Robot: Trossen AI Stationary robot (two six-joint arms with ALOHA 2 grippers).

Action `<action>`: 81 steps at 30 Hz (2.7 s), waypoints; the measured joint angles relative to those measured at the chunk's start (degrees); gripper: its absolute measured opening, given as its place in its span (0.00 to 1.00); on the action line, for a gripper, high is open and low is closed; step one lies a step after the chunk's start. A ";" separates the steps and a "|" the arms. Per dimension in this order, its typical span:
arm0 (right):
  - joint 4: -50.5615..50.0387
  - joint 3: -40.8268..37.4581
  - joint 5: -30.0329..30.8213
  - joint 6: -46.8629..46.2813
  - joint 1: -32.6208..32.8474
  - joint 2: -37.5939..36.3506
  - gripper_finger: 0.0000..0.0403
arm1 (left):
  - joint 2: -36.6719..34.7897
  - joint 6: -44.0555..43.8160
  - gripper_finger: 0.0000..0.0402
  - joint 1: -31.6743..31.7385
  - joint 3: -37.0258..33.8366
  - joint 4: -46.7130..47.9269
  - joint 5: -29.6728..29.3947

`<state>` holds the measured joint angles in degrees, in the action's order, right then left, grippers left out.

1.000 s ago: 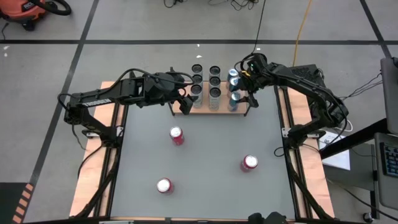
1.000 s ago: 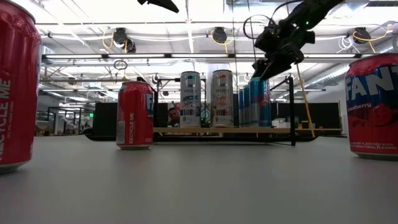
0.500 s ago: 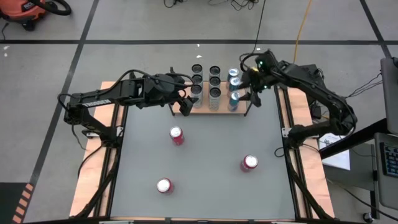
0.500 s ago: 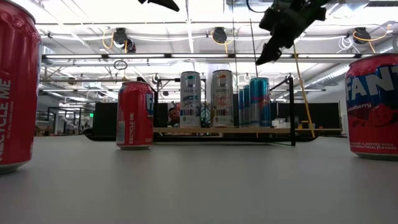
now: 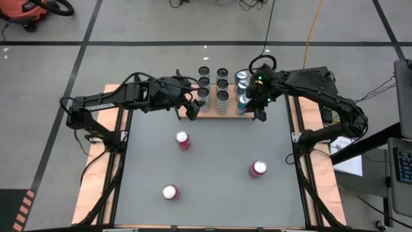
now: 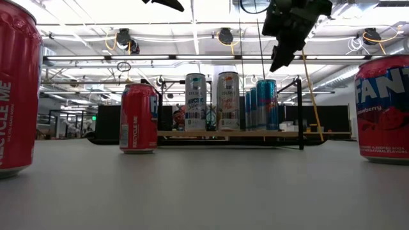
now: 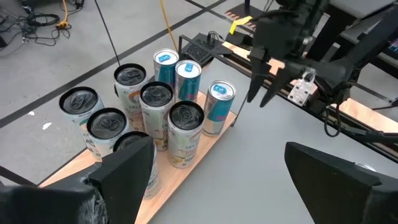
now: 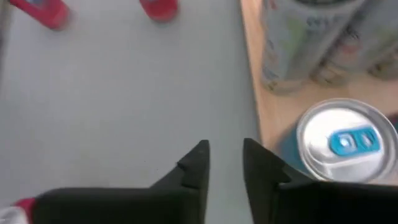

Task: Place canned beverage on shelf
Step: Put the blue soda can aligned with the other blue soda can on the shelf, then put the middle right red soda can on the shelf

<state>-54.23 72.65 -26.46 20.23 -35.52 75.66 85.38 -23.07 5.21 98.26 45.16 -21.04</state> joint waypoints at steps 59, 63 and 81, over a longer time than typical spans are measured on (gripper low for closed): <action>-9.76 2.42 5.24 -20.84 12.48 -6.42 0.00 | 0.02 0.90 0.91 -4.97 -0.51 2.52 0.33; -14.10 4.39 5.24 -27.25 18.91 -9.65 0.00 | 0.00 0.00 0.91 -7.55 -0.52 2.63 1.50; -21.45 4.56 8.62 -36.12 32.40 -16.78 0.00 | 1.46 -11.19 0.91 -14.60 -0.55 3.40 -1.68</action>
<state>-75.68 77.21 -17.83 -15.89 -3.13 58.87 86.85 -34.26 -9.39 97.71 48.56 -22.72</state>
